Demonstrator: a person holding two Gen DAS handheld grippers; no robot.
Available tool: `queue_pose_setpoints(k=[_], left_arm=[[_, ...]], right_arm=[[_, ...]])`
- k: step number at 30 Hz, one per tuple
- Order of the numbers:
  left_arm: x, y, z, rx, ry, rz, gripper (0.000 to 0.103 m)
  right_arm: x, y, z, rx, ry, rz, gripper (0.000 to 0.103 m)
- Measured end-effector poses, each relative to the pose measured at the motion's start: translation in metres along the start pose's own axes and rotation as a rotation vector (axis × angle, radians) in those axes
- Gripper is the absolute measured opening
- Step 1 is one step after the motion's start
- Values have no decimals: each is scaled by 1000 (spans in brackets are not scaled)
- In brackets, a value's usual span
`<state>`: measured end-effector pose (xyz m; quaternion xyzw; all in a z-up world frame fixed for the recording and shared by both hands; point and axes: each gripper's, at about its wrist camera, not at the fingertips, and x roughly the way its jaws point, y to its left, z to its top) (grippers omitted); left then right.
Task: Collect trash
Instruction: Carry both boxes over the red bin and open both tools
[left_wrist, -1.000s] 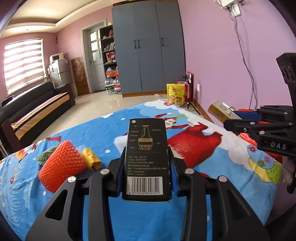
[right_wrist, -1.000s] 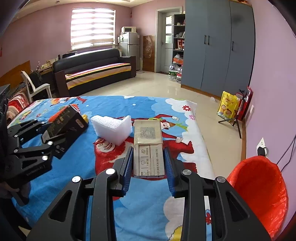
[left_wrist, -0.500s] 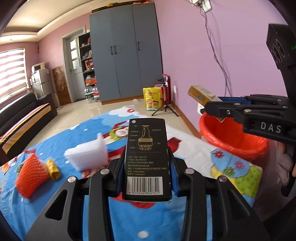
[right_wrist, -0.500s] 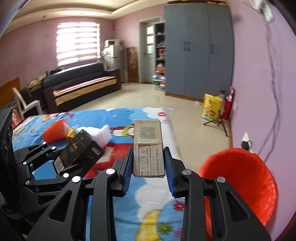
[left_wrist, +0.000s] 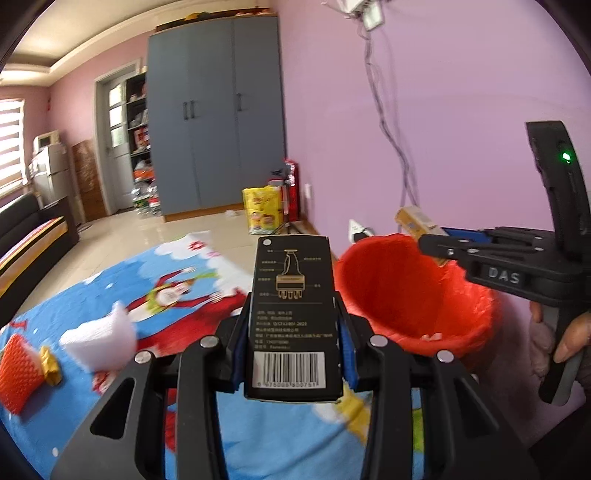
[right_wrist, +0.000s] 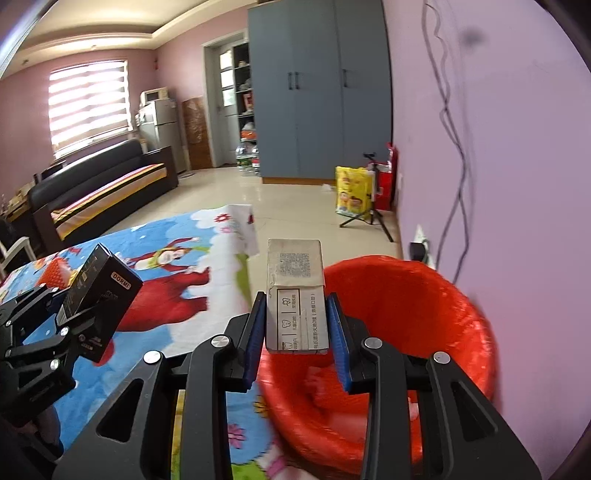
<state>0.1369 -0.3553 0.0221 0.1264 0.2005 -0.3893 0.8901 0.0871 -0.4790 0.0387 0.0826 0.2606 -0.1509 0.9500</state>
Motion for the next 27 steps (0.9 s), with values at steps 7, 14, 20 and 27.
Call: queue_pose_setpoints(k=[7, 14, 20, 27], left_arm=[[19, -34, 6, 92, 17, -80, 38], [46, -48, 9, 81, 61, -137, 38], [75, -54, 20, 4, 87, -200, 38], [123, -69, 27, -51, 174, -249, 39]], right_arm=[[-5, -29, -4, 20, -11, -68, 31], [-8, -71, -13, 107, 9, -150, 31], [1, -89, -23, 119, 52, -198, 32], [11, -98, -28, 164, 93, -174, 32]])
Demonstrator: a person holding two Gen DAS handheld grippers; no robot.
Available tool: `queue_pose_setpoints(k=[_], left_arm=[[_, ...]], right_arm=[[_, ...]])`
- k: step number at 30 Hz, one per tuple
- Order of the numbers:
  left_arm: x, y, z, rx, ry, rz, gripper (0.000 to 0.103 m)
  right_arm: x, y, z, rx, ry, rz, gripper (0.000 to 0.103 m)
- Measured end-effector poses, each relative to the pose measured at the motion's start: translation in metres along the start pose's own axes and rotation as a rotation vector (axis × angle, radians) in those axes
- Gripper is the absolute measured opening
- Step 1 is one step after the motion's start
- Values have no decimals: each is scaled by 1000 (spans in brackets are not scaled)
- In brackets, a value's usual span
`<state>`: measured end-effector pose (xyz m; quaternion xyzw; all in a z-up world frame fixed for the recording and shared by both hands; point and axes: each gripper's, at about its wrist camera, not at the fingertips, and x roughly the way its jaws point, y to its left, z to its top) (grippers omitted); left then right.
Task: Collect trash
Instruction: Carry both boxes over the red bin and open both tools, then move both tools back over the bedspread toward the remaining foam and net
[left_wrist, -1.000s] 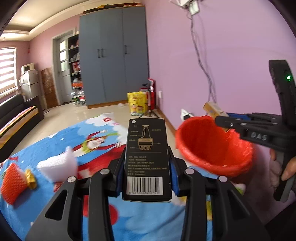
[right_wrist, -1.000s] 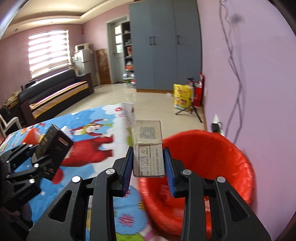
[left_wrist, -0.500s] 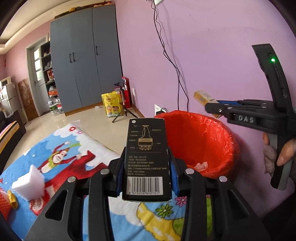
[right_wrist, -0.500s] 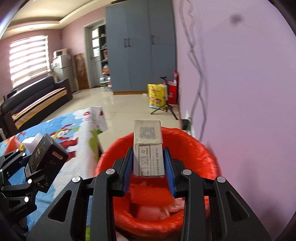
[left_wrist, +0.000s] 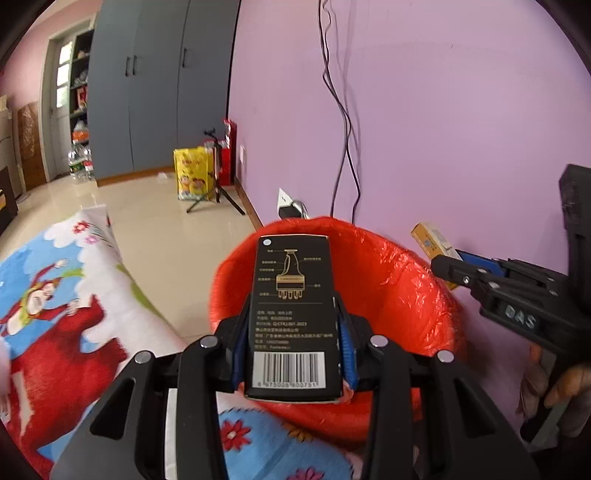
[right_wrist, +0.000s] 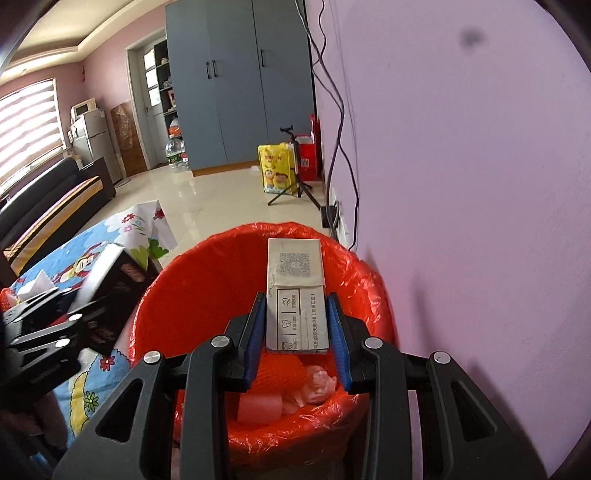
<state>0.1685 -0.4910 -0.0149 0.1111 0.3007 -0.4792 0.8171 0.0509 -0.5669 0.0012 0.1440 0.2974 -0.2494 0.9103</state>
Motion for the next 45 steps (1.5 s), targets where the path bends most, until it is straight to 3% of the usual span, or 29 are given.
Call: queue_pose_setpoints(k=[3, 6, 11, 17, 20, 22, 23, 29, 34, 39, 42, 45], left_arm=[[11, -3, 4, -4, 24, -10, 41], [12, 1, 7, -23, 17, 4, 62], [2, 11, 6, -23, 17, 36, 64], [-30, 40, -4, -20, 6, 139, 83], [-49, 59, -11, -25, 19, 200, 88], [-64, 69, -16, -25, 22, 239, 90], [-72, 75, -18, -26, 21, 254, 91], [-134, 117, -44, -46, -6, 340, 95], [-185, 166, -80, -117, -89, 456, 98], [-223, 196, -102, -89, -85, 539, 98], [-244, 217, -117, -113, -77, 577, 98], [-256, 244, -132, -159, -43, 620, 98]], right_arm=[[4, 5, 0, -7, 12, 13, 33], [5, 5, 1, -2, 16, 19, 34], [2, 3, 1, 13, 4, 24, 37], [2, 16, 1, -1, 13, 45, 37], [2, 35, 4, -32, 12, 54, 37], [1, 50, 6, -50, 9, 65, 43], [1, 61, 7, -62, 7, 71, 50], [3, 119, 13, -133, 12, 120, 50], [8, 179, 10, -221, 30, 144, 54], [21, 247, 7, -313, 57, 204, 55], [31, 288, 3, -366, 77, 276, 66], [38, 333, -6, -445, 89, 348, 71]])
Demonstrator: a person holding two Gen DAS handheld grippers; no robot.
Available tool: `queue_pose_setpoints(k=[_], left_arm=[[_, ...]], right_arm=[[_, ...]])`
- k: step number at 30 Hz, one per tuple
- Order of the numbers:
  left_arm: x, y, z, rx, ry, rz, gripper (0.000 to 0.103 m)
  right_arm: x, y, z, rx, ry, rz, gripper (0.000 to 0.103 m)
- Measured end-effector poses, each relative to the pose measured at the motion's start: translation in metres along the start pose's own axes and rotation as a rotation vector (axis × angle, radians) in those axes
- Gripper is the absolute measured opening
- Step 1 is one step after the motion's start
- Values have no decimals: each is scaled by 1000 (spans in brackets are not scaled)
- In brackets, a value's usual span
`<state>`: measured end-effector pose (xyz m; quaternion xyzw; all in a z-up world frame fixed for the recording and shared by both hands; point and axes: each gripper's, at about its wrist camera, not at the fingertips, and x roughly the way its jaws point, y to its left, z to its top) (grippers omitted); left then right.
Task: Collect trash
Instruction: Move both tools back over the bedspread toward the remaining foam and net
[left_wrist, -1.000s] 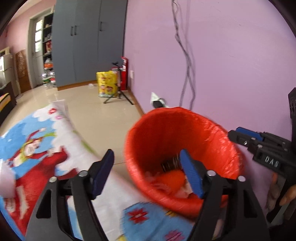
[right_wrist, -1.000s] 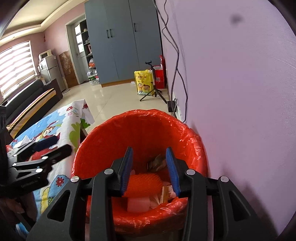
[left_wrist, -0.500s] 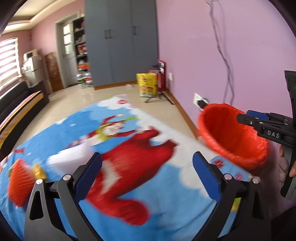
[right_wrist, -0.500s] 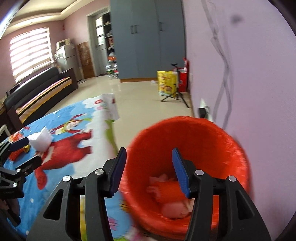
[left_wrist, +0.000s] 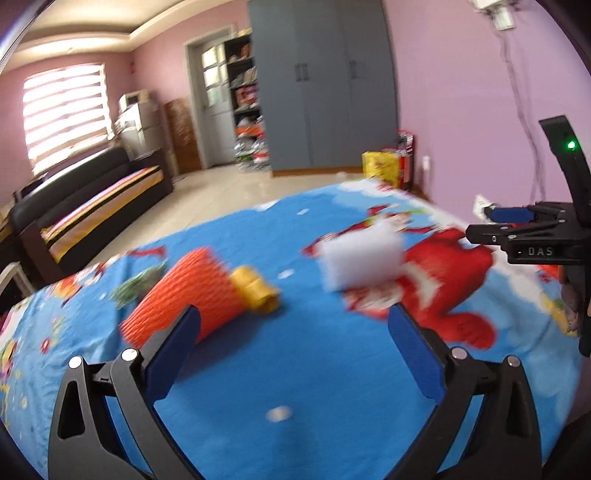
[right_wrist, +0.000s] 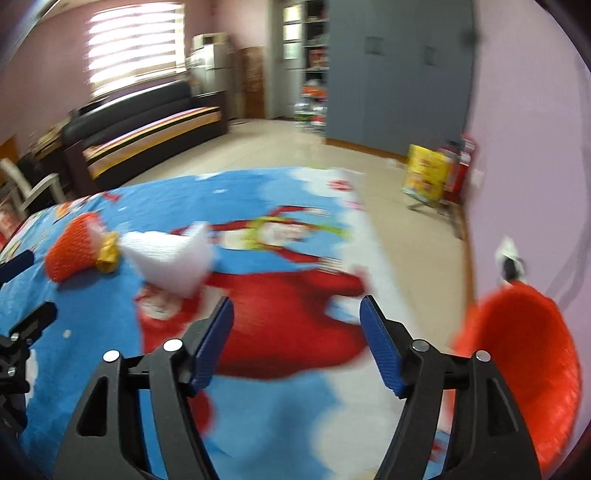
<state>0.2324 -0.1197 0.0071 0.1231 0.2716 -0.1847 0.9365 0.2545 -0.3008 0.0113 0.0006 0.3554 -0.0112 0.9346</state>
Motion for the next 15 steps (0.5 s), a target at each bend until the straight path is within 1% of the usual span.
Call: queue_pose_setpoints(k=[2, 3, 5, 7, 10, 12, 15], left_arm=[[2, 20, -8, -21, 20, 32, 98], [1, 29, -11, -32, 25, 44, 98], [-1, 48, -15, -61, 37, 58, 98], [-6, 62, -18, -100, 33, 60, 98], [-9, 81, -20, -143, 41, 72, 98], [-11, 90, -18, -175, 27, 93, 98], [-12, 97, -17, -213, 28, 114, 98]], right_arm=[[12, 19, 5, -50, 8, 43, 76], [17, 30, 7, -79, 5, 54, 76], [27, 47, 12, -136, 22, 45, 76], [27, 60, 21, -192, -15, 27, 76], [27, 64, 35, -172, -45, 78, 79], [31, 68, 46, -164, -60, 121, 80], [40, 74, 54, -177, -68, 142, 80]])
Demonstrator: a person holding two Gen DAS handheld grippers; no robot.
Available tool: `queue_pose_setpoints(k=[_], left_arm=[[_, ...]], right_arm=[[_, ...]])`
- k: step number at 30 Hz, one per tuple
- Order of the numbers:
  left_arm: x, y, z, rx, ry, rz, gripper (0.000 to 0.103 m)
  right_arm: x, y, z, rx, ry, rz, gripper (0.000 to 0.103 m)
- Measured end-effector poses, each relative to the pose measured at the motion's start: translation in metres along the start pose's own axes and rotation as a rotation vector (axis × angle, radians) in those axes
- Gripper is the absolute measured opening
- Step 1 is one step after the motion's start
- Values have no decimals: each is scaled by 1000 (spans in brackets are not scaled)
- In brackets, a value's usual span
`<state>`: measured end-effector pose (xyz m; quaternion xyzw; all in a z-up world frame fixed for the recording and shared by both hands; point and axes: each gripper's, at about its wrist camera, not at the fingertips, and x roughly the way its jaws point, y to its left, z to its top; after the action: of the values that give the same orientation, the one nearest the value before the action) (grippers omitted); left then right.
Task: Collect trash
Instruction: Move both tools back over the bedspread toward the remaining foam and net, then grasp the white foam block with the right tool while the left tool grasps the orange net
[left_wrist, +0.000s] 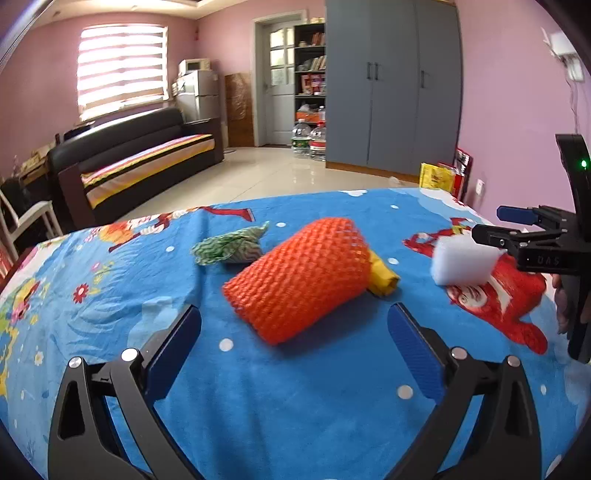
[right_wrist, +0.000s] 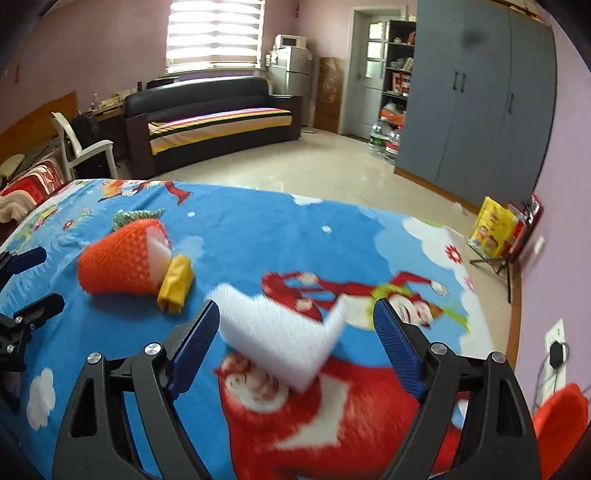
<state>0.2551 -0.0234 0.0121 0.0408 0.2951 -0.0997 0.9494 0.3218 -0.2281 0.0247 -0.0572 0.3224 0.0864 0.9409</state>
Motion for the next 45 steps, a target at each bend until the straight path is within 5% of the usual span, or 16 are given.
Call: queue_pose_setpoints(k=[14, 20, 21, 28, 30, 31, 41, 45], left_arm=[[5, -12, 1, 45, -19, 35, 98], [4, -16, -2, 68, -22, 43, 98], [3, -16, -2, 72, -23, 45, 98], [3, -21, -5, 93, -25, 52, 98], [3, -23, -4, 97, -25, 53, 98], [3, -23, -4, 97, -25, 52, 98], [12, -6, -3, 37, 10, 67, 98], [20, 4, 2, -16, 31, 82, 98]], right_arm=[[21, 7, -7, -109, 124, 99, 82], [5, 5, -14, -106, 116, 84, 62], [4, 4, -14, -88, 123, 113, 45], [-4, -1, -11, -7, 159, 197, 48], [-7, 2, -12, -35, 138, 166, 68], [-7, 5, -13, -56, 130, 152, 70], [12, 47, -23, -298, 158, 25, 72], [7, 51, -27, -347, 161, -9, 59]])
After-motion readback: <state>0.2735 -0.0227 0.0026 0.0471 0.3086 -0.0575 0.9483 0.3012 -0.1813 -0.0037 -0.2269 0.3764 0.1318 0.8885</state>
